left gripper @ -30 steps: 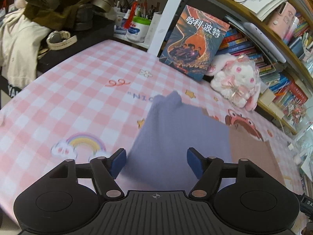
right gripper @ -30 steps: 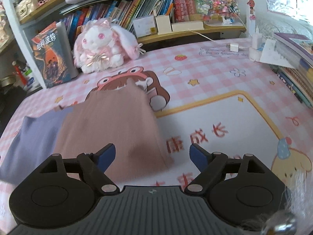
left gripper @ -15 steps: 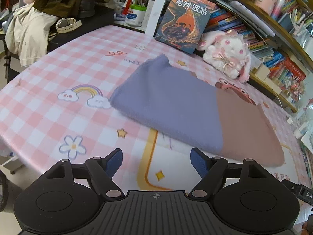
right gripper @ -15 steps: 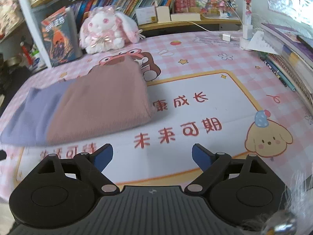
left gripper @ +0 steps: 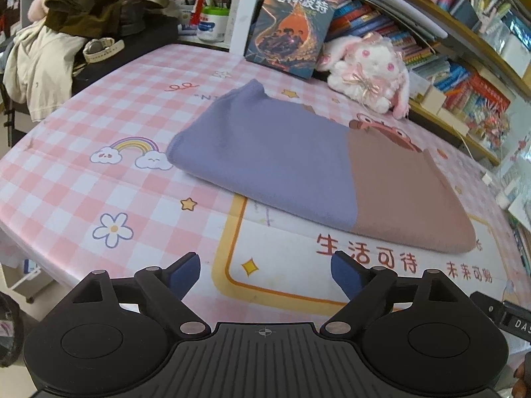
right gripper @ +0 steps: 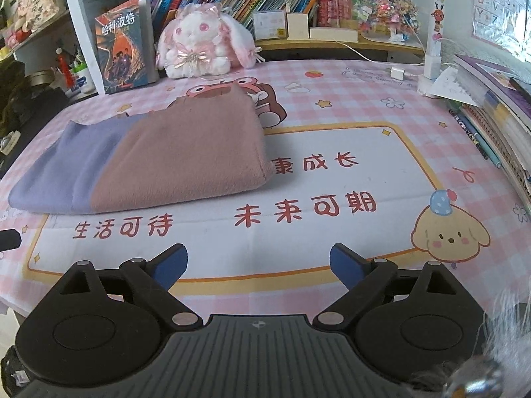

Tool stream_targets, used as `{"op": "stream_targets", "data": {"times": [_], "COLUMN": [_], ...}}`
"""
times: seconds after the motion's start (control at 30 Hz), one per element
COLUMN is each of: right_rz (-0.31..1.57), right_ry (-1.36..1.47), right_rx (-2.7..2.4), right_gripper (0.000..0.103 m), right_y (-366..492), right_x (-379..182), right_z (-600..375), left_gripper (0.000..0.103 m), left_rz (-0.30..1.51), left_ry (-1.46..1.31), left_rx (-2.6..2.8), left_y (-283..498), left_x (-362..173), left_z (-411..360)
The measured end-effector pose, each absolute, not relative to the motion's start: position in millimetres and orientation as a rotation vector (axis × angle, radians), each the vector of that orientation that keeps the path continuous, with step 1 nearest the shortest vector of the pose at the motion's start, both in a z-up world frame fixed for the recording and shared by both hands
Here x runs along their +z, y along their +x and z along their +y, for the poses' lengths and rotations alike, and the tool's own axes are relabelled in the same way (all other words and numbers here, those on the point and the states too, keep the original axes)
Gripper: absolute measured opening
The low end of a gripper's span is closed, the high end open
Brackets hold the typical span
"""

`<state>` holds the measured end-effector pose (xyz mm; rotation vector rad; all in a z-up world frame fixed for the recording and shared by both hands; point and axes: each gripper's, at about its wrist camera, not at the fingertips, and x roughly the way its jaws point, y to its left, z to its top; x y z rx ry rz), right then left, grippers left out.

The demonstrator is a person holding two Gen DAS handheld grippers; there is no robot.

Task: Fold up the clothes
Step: 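Move the left tool to the lavender side edge of the folded sweater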

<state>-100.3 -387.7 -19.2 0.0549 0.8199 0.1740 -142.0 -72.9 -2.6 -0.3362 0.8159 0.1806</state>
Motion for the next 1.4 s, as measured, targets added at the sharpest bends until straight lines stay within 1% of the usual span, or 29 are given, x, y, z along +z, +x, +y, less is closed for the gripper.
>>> {"op": "stream_targets", "data": {"times": [0.17, 0.4, 0.77, 0.87, 1.07, 1.1, 1.17, 1.37, 1.4], "right_rz": [0.837, 0.866, 0.878, 0.879, 0.875, 0.875, 0.874, 0.871, 0.871], "right_ry": [0.048, 0.03, 0.014, 0.01, 0.018, 0.019, 0.023, 0.034, 0.035], "right_rx": [0.17, 0.157, 0.129, 0.124, 0.086, 0.079, 0.065, 0.022, 0.015], "right_gripper": [0.095, 0.097, 0.098, 0.098, 0.098, 0.098, 0.098, 0.098, 0.098], "right_y": [-98, -88, -67, -63, -58, -57, -56, -52, -51], "right_x": [-22, -26, -25, -25, -23, -23, -22, -20, -20], "right_z": [-383, -368, -346, -340, -337, -337, -337, -335, -335], "left_gripper": [0.094, 0.094, 0.094, 0.094, 0.091, 0.089, 0.081, 0.077, 0.075], "left_rz": [0.844, 0.918, 0.946, 0.922, 0.863, 0.852, 0.827, 0.739, 0.728], "left_ry": [-0.302, -0.298, -0.354, -0.484, -0.937, -0.986, -1.074, -1.337, -1.37], "left_rx": [0.167, 0.128, 0.109, 0.088, 0.064, 0.072, 0.099, 0.158, 0.161], "left_y": [-136, -116, -85, -81, -78, -78, -78, -78, -77], "left_x": [-7, -20, -25, -25, -41, -43, -47, -65, -69], "left_z": [-76, -71, -44, -26, 19, 24, 33, 60, 63]}}
